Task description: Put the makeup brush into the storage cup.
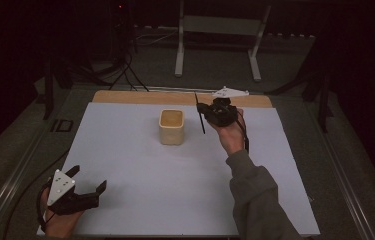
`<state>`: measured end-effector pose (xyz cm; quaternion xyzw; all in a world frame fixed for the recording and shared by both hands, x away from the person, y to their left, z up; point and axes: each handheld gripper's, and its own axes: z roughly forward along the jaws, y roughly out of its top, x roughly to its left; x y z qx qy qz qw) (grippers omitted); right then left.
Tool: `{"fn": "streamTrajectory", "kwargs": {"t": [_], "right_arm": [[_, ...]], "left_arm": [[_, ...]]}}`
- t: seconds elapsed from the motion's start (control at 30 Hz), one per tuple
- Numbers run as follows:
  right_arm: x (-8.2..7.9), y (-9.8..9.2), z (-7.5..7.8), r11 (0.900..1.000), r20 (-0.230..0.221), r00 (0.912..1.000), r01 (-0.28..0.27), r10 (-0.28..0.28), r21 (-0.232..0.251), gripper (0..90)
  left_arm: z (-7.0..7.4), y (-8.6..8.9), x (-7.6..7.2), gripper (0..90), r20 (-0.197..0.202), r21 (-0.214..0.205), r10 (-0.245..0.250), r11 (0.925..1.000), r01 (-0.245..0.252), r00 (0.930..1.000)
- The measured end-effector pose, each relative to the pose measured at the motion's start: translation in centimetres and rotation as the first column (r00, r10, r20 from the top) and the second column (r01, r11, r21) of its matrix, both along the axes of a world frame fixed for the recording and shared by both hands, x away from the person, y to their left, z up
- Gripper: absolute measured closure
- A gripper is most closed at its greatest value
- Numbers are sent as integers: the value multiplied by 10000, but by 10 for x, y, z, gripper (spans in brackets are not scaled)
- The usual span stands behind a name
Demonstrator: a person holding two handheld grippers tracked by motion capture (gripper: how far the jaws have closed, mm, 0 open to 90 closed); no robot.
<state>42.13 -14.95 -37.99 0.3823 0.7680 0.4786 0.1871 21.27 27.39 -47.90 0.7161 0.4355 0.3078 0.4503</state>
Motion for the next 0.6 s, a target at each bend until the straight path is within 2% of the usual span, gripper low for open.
{"fn": "streamTrajectory", "kwargs": {"t": [0.17, 0.6], "right_arm": [[-1, -1, 3, 9998, 373, 9993, -20, 13, 177, 851], [-2, -1, 7, 9982, 875, 9962, -81, 28, 602, 851]], "left_arm": [[0, 0, 0, 20, 18, 10, 10, 10000, -10, 10000], [0, 0, 0, 20, 17, 10, 5, 10000, -5, 10000]]}}
